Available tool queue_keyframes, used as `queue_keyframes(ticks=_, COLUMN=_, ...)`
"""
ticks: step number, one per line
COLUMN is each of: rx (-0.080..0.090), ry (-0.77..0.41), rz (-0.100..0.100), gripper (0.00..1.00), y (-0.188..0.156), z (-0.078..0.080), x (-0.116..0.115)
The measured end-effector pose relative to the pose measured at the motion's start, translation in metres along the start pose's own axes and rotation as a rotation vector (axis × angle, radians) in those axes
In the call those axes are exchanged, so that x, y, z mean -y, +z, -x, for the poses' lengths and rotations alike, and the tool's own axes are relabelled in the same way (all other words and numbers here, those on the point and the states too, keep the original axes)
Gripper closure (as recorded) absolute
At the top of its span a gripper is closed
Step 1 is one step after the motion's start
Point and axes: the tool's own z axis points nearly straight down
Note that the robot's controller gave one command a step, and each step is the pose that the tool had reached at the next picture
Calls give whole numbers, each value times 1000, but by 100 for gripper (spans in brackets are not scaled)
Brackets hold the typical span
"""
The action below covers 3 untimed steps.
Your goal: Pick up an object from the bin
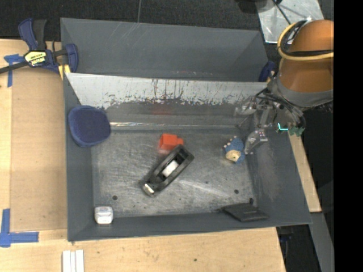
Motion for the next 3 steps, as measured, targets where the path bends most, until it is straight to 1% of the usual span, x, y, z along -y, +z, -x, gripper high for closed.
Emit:
queue_keyframes(ticks=1, rx=11, ry=-161, rz=-2, gripper=0, y=116, z=14, x=10)
queue_keyframes(ticks=2, rx=22, ry=-162, rz=-4, gripper=100, y=113, z=16, x=9)
queue_keyframes(ticks=3, rx=17, ry=-187, rz=-4, gripper=100, y=-12, z=14, x=6)
